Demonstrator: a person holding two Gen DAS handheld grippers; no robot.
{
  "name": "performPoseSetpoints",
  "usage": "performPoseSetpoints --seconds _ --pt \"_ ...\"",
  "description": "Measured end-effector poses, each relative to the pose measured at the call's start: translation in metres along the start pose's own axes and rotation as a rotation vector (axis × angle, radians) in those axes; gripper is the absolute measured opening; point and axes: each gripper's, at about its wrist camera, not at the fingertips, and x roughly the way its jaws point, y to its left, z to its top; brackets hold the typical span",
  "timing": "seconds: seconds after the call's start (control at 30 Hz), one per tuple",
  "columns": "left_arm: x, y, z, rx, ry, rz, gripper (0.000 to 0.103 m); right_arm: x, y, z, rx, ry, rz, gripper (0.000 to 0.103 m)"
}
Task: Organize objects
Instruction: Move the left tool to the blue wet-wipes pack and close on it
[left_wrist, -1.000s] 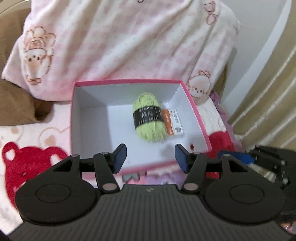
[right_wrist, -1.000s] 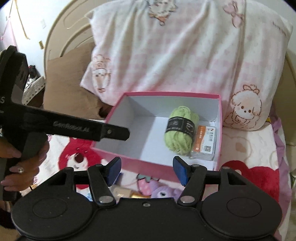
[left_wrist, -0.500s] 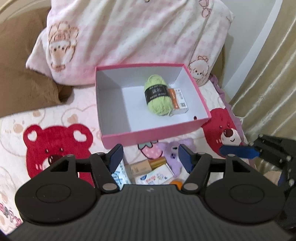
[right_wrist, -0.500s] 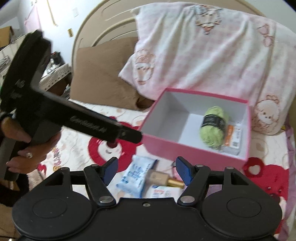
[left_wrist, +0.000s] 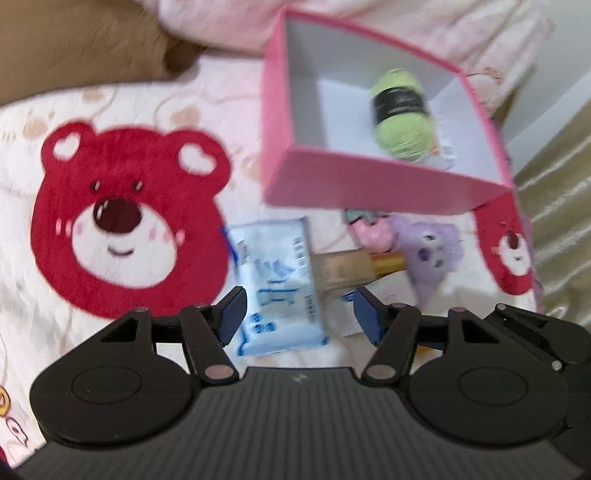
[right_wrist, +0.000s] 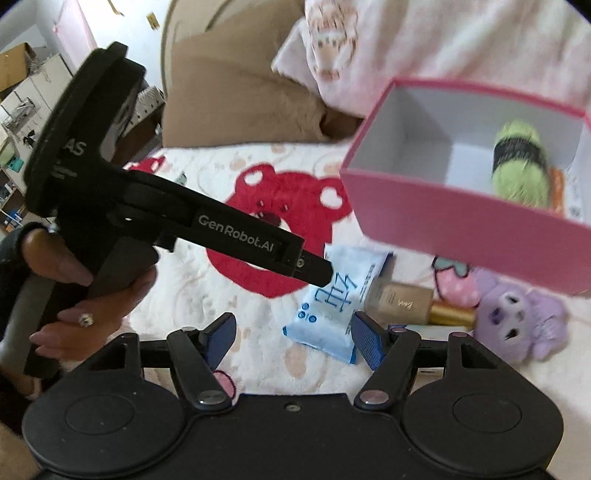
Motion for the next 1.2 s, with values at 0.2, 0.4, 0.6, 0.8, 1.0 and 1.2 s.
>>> performPoseSetpoints --seconds 0.2,0.4,0.6,0.8,1.0,1.2 --pt "0.03 0.018 -0.001 -0.042 0.031 0.025 0.056 0.044 -0.003 -0.007 0.011 0.061 -0.03 0.074" --pt "0.055 0.018 0.001 -0.049 0.057 0.1 0.044 0.078 -0.004 -0.017 0.028 0.08 -0.094 0.075" --pt "0.07 0.027 -0.002 -0.124 0.11 0.05 0.036 0.093 -0.003 -0.027 0.054 0.04 -0.141 0.082" --pt "0.076 0.028 -0.007 -0.162 0.103 0.046 0.033 0.106 -0.003 -0.034 0.072 0.03 -0.188 0.085" --pt "0.072 0.03 -0.01 -0.193 0.081 0.054 0.025 0.107 0.011 -0.044 -0.014 -0.025 -0.224 0.085" --pt "0.073 0.026 -0.013 -0.18 0.066 0.065 0.026 0.102 0.015 -0.051 -0.026 -0.053 -0.229 0.079"
